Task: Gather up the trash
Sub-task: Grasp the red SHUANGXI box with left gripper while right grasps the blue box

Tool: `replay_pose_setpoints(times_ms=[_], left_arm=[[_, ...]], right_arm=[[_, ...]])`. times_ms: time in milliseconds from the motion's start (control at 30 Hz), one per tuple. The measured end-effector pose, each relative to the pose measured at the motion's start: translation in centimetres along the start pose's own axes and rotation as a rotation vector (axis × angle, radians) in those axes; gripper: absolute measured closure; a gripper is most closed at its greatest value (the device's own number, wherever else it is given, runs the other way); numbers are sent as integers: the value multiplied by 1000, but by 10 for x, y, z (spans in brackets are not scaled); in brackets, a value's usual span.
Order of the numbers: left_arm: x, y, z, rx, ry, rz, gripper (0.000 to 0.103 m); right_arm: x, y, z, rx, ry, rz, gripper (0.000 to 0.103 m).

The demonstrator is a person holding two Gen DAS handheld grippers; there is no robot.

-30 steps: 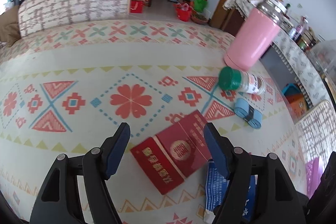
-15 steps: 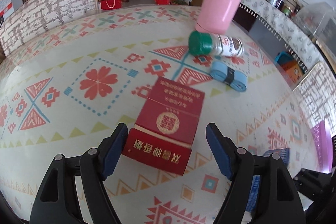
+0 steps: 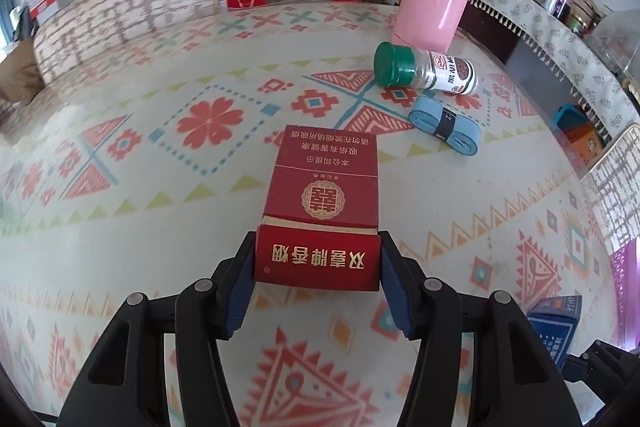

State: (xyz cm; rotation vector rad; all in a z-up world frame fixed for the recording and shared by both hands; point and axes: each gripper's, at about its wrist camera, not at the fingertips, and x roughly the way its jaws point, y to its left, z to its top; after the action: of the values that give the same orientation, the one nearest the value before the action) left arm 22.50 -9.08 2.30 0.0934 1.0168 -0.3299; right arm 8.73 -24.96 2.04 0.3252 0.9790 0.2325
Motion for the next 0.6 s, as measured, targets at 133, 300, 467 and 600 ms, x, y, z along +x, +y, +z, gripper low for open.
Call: replay_pose_setpoints(times_ms=[133,300,467,600], left_arm=[[-23,-1,-17,-21,-17,12,47],[-59,-12,-45,-17,-42,22,47],[-92,-24,-71,-36,-61,16,47],[-118,-34,-90,-50,-92,24,47]], right_arm=[[-9,-1,-8,6,-5,5,50],[-25,-2,-20,14,-19,9,50],[-42,-2,-32,20,-34,13,50],[-56,-2,-45,28,-49,21,50]])
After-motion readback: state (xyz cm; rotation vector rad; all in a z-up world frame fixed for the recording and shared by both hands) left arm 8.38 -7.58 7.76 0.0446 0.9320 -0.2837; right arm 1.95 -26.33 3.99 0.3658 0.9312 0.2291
